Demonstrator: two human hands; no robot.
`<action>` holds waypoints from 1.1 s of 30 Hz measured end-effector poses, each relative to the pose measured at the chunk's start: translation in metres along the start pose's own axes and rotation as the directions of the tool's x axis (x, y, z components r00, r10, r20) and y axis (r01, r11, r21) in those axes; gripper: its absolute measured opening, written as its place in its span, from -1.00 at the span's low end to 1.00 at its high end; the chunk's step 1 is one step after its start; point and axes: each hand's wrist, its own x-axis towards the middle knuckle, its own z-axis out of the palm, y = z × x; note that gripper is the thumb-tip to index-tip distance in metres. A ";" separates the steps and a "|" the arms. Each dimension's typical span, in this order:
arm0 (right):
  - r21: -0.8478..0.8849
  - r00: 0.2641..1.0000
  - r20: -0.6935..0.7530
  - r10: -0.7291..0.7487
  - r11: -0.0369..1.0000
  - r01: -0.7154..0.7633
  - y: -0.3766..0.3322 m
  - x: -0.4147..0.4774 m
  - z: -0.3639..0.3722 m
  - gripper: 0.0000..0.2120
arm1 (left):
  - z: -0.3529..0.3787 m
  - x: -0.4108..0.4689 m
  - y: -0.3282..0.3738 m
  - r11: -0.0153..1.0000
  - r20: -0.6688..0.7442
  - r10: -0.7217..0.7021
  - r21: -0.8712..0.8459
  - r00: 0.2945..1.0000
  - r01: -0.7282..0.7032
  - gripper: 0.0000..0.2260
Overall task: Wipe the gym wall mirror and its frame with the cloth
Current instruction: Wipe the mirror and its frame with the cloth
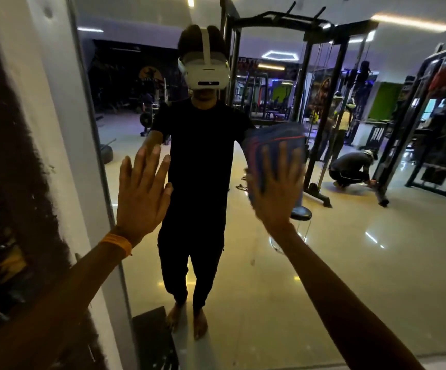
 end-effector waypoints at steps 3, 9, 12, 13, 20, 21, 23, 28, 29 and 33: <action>0.006 0.968 -0.084 0.238 0.971 -0.238 -0.010 0.008 -0.004 -0.34 | -0.001 0.010 -0.001 0.998 -0.023 -0.040 -0.040 0.999 0.039 -0.45; 0.097 0.887 0.202 -0.415 0.910 0.403 -0.009 -0.073 0.005 -0.30 | 0.007 0.018 0.006 0.996 0.048 0.065 -0.064 0.997 -0.062 -0.41; -0.050 0.983 0.137 -0.120 0.990 0.128 0.022 -0.046 -0.008 -0.37 | 0.008 0.012 0.005 0.993 0.038 0.065 -0.101 0.997 -0.061 -0.40; -0.074 0.995 0.083 0.050 0.996 -0.044 0.027 -0.038 -0.011 -0.38 | 0.009 0.008 0.004 0.992 0.032 0.060 -0.113 0.998 -0.056 -0.40; 0.050 0.939 0.276 -0.206 0.979 0.200 -0.023 -0.102 -0.006 -0.43 | 0.022 -0.017 0.020 0.984 0.106 0.132 -0.134 0.985 -0.118 -0.44; 0.039 0.916 0.289 -0.277 0.960 0.277 -0.009 -0.100 -0.009 -0.45 | 0.023 -0.014 0.022 0.980 0.103 0.156 -0.138 0.982 -0.141 -0.44; -0.029 0.935 0.260 -0.243 0.966 0.259 0.022 -0.081 -0.018 -0.48 | 0.024 -0.007 0.024 0.979 0.087 0.166 -0.133 0.982 -0.154 -0.43; 0.000 0.932 -0.019 0.362 0.932 -0.362 0.075 -0.019 -0.038 -0.43 | 0.031 0.011 0.041 0.977 0.071 0.196 -0.099 0.978 -0.188 -0.41; 0.008 0.911 -0.029 0.412 0.911 -0.411 0.067 -0.018 -0.036 -0.44 | 0.033 0.015 0.047 0.975 0.063 0.204 -0.098 0.977 -0.197 -0.41; -0.019 0.970 0.238 0.046 0.999 -0.043 0.030 -0.086 -0.021 -0.43 | 0.048 0.018 0.077 0.973 0.062 0.216 -0.093 0.974 -0.210 -0.40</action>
